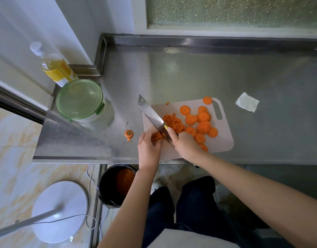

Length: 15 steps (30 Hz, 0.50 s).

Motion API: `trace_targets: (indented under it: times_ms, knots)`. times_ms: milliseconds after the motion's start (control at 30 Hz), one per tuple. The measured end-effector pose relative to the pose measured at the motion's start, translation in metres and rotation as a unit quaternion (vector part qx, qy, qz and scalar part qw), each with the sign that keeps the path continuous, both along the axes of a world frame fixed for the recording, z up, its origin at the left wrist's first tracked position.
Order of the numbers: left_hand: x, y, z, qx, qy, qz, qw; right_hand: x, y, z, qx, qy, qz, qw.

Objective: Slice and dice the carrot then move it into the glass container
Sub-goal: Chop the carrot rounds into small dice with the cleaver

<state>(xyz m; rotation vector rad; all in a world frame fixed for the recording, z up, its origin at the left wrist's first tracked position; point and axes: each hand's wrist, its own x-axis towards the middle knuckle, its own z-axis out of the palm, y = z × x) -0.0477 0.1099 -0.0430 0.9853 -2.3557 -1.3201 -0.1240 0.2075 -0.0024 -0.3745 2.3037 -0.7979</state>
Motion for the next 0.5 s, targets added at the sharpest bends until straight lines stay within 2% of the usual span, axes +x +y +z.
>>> trace_targets:
  times_ms: [200,500]
  knots:
    - [0.002,-0.002,0.003,0.009,0.013,0.021,1.000,-0.001,0.003,0.009,0.002,0.004,-0.005,1.000]
    - [0.000,-0.003,0.008,0.034,-0.013,0.045,0.998,0.008,0.009,0.016,0.001,0.006,0.004,1.000]
